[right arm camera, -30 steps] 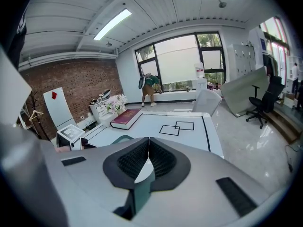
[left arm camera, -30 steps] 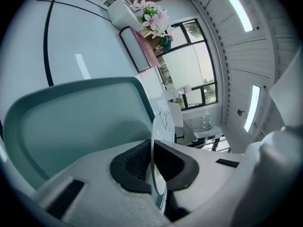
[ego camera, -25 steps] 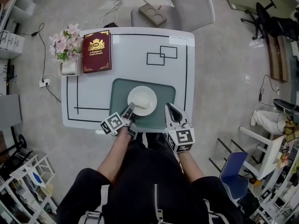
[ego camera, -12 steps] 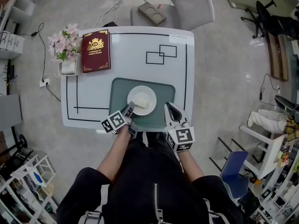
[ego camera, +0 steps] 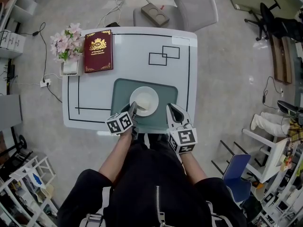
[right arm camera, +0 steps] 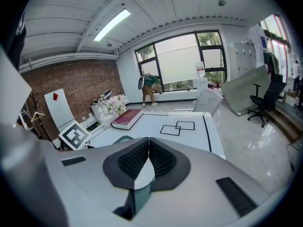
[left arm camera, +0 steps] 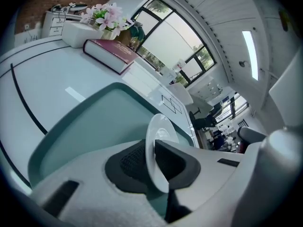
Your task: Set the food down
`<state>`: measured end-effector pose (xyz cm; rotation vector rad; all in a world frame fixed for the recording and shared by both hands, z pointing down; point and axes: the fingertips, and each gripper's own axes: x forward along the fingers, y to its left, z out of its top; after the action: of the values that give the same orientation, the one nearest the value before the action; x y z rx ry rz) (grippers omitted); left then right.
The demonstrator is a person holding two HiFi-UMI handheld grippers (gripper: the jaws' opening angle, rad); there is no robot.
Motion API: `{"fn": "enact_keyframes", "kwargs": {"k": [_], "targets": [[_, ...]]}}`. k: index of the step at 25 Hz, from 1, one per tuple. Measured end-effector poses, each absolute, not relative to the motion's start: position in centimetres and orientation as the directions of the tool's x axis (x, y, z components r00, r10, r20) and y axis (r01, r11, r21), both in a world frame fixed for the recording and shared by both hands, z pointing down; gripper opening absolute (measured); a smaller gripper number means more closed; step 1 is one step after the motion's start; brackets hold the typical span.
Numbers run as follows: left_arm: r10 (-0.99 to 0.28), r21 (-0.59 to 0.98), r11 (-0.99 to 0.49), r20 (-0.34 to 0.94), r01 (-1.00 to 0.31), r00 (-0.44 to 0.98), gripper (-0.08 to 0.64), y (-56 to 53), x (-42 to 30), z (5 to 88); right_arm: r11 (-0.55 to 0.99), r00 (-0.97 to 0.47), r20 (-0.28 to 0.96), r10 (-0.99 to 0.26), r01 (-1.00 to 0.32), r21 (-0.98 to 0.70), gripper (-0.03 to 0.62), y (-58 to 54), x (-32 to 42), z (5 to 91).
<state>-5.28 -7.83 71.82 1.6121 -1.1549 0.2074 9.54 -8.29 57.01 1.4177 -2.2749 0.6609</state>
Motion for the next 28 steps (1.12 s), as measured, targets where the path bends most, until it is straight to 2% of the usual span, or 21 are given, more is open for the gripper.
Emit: {"fn": "enact_keyframes", "kwargs": {"k": [10,18,28], "targets": [[-0.528,0.464,-0.073,0.733,-0.883,0.429,0.088,-7.5,-5.4,72.5,0.391,-0.429,0.542,-0.723,-0.9,-0.192,0.009,-8.6,9.2,56.9],[-0.535,0.207,-0.272,0.779,-0.94,0.327,0.109,-7.7,-5.4,73.0,0.394,-0.433,0.54,-0.722,-0.898,-0.193,0.009,-8.7,9.2,57.0],[-0.6,0.163,-0.254,0.747,-0.953,0.287,0.106,-8.3,-7.1,71.2,0.413,-0.446,0.533,-0.719,-0.891,-0.188,0.009,-8.5,8.5,56.5]]}}
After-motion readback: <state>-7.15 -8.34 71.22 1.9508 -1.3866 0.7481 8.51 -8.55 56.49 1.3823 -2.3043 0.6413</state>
